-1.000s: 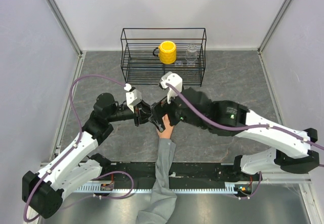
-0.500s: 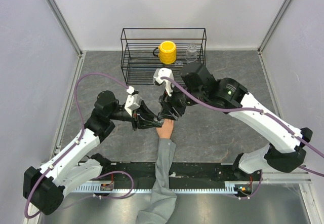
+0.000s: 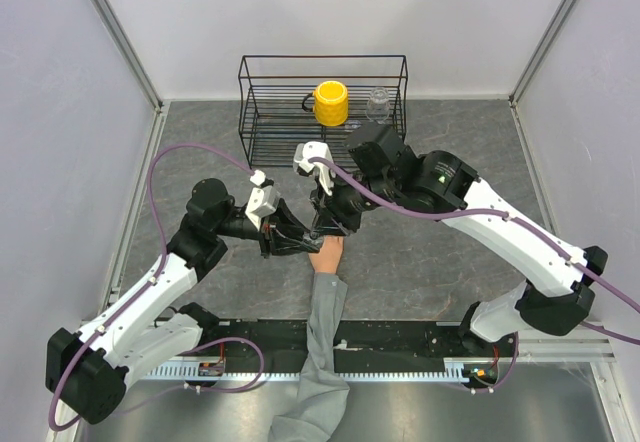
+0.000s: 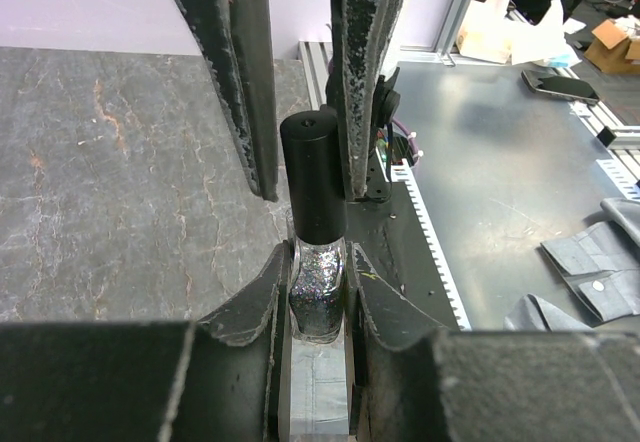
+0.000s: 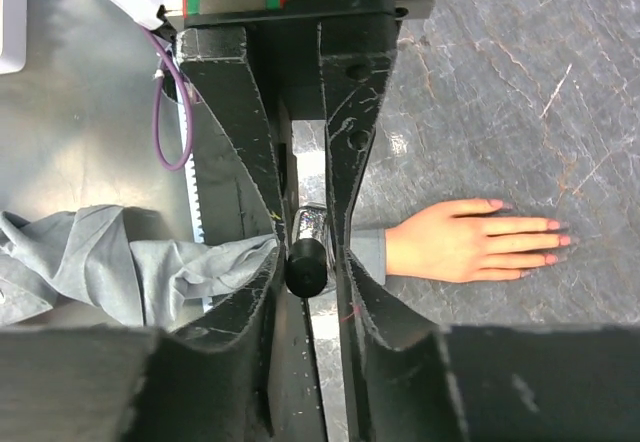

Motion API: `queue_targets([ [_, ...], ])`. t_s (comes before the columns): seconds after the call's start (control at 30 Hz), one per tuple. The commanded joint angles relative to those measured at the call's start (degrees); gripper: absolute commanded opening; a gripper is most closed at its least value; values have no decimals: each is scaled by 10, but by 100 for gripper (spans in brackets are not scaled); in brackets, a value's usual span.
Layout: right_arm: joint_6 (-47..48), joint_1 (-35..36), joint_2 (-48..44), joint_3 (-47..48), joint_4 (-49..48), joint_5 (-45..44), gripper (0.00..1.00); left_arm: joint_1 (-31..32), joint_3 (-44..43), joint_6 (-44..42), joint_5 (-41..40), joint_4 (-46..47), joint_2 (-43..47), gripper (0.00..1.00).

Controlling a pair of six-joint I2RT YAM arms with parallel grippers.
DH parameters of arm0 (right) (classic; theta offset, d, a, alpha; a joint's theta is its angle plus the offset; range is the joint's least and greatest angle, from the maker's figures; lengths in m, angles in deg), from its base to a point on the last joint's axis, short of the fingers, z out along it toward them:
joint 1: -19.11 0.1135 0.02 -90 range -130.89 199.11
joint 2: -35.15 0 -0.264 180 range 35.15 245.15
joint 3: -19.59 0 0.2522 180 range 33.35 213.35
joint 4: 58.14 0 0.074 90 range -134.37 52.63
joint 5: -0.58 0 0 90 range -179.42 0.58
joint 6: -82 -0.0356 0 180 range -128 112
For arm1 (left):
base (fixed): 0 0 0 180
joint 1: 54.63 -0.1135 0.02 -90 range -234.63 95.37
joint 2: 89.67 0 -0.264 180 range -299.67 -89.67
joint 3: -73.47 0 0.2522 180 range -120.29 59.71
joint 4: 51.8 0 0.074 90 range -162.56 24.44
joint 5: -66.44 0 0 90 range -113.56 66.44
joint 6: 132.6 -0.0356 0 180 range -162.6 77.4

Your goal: Paint the nails

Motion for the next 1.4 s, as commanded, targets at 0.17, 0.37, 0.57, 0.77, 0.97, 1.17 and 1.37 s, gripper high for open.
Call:
queue_targets([
  [0.17, -11, -2, 2, -11, -19, 19, 0, -1, -23, -16, -71, -9, 17, 2],
  [0.37, -123, 38, -32, -98, -109, -155, 0, -21, -15, -15, -231, -31, 51, 2],
  [0.57, -459, 229, 7, -148, -174, -599, 0, -35, 7, -35, -365, -37, 103, 2],
  [0.77, -500, 288, 65, -87, -136, -764, 0, -37, 20, -26, -344, -19, 109, 2],
  [0.97, -418, 272, 24, -85, -145, -700, 33, -37, 11, -16, -265, -6, 89, 2],
  [1.17, -302, 233, -44, -83, -118, -568, 76, -37, -2, 5, -154, 6, 53, 2],
  [1.37, -152, 166, -139, -121, -141, -385, 98, -37, -6, 58, -22, 72, 18, 2],
])
